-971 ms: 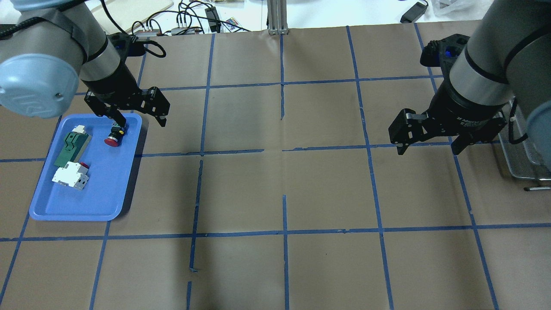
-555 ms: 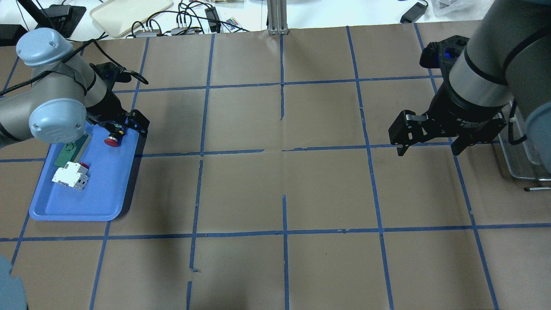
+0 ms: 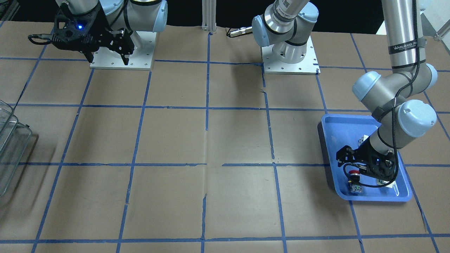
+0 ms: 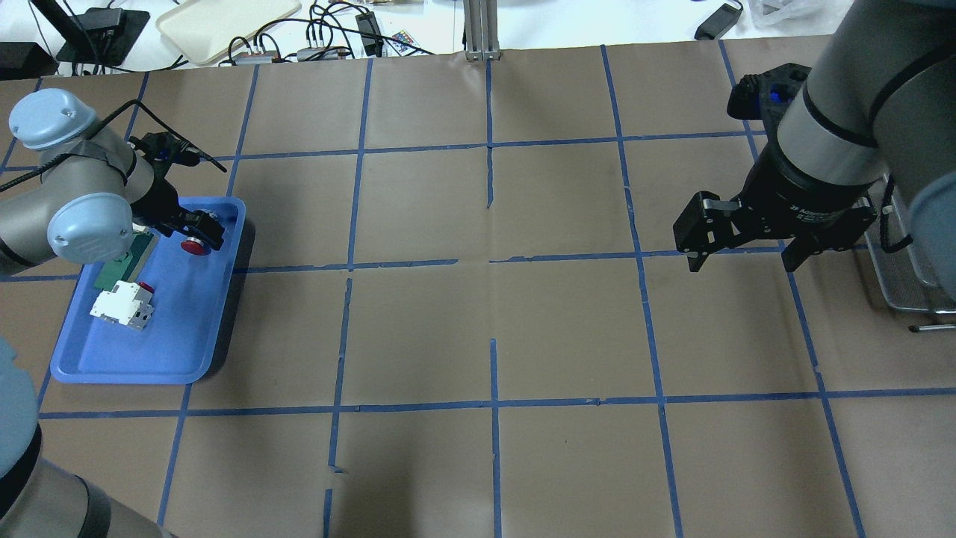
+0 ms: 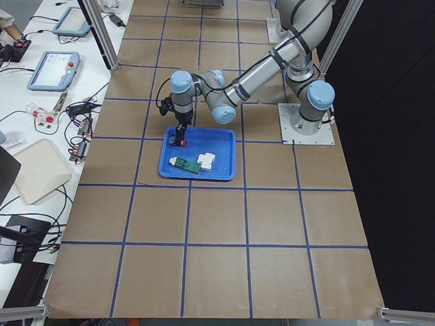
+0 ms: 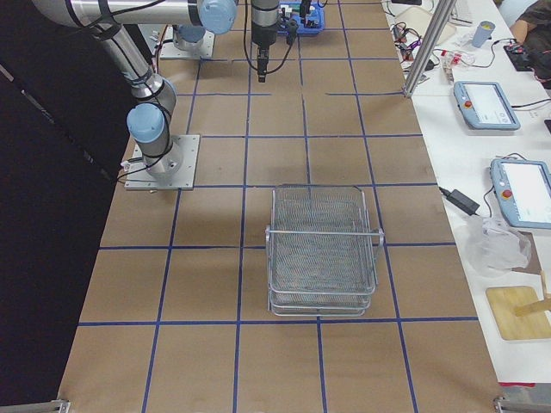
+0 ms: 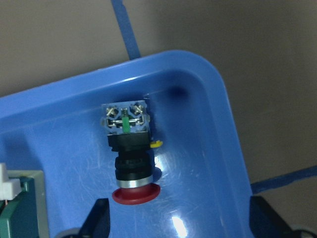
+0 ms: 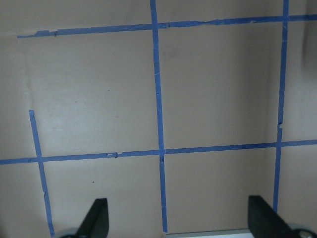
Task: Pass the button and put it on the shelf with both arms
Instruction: 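Close the left gripper on the red push button's cap, then lift the button with the left gripper toward the right gripper while the right gripper approaches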
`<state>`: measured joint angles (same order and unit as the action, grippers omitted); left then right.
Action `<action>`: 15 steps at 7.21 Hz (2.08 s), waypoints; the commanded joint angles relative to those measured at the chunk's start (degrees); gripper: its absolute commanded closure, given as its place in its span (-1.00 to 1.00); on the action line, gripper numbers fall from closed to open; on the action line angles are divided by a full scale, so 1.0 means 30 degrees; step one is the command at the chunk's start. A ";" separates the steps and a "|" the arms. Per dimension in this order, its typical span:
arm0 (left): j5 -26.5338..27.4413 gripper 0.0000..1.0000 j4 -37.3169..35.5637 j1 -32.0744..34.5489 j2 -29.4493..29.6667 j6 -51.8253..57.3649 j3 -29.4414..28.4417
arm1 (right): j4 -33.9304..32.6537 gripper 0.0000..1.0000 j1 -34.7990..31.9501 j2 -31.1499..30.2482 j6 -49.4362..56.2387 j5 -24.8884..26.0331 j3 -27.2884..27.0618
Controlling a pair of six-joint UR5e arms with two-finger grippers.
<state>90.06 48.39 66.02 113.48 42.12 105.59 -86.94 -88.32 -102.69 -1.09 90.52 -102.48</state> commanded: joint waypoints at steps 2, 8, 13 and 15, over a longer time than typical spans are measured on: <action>-0.0108 -0.99 -0.0952 -0.0387 0.0929 0.0697 -0.0070 | -0.0082 -1.00 0.0053 0.0013 0.0128 0.0002 0.0000; -0.0137 0.38 -0.0956 -0.0416 0.1108 0.0961 -0.0099 | -0.0053 -1.00 0.0054 0.0042 0.0186 0.0060 0.0000; -0.0108 0.91 0.5499 0.1564 -0.0704 0.2308 -0.4014 | -0.0082 -1.00 0.0083 0.0071 -0.0133 0.0003 0.0029; -0.0224 1.00 0.6805 0.4957 -0.1757 0.4314 -0.4611 | -0.0315 -1.00 0.0402 0.0477 -0.2286 0.0003 0.0029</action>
<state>89.63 66.11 74.89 110.28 50.85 92.92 -87.38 -87.84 -102.19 -3.49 90.58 -102.44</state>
